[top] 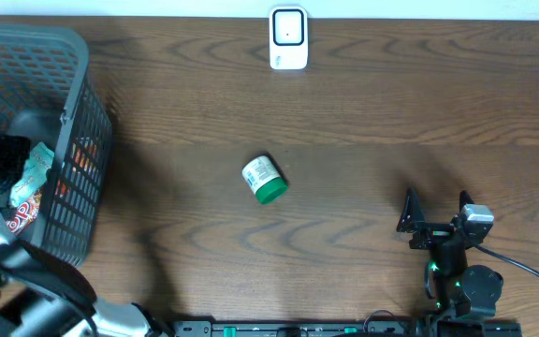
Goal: Scan the item barcode
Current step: 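Move the left gripper back over the basket, then grasp the red TOP chocolate bar in the basket with the left gripper, then carry the chocolate bar out and place it beside the jar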
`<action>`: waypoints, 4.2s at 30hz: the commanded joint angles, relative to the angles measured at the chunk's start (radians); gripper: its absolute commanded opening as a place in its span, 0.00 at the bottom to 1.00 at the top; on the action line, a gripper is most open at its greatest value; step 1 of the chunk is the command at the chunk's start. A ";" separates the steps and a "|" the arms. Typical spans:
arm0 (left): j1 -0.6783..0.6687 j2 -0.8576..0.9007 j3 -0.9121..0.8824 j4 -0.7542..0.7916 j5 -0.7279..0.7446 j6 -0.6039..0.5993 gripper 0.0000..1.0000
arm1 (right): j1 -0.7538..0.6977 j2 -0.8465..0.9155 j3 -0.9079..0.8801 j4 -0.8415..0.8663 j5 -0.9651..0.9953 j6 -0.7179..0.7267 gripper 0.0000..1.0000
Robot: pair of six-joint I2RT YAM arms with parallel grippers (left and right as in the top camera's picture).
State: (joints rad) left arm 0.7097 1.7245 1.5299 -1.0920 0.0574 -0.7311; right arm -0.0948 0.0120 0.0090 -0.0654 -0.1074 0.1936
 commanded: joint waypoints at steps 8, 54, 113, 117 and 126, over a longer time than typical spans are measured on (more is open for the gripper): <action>0.003 0.117 -0.010 0.054 -0.179 -0.269 0.98 | 0.007 -0.005 -0.003 -0.002 0.005 -0.011 0.99; 0.003 -0.027 -0.225 0.299 -0.095 -0.242 0.31 | 0.007 -0.005 -0.003 -0.002 0.005 -0.011 0.99; 0.003 0.304 -0.204 0.285 -0.118 -0.336 0.19 | 0.007 -0.005 -0.003 -0.002 0.005 -0.011 0.99; 0.003 0.298 -0.203 0.263 -0.117 -0.334 0.08 | 0.007 -0.005 -0.003 -0.002 0.005 -0.011 0.99; 0.028 0.099 -0.175 0.263 0.051 -0.256 0.08 | 0.007 -0.005 -0.003 -0.002 0.005 -0.011 0.99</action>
State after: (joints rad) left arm 0.7238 1.9327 1.3487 -0.8223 0.0090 -1.0328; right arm -0.0948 0.0120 0.0090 -0.0654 -0.1074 0.1936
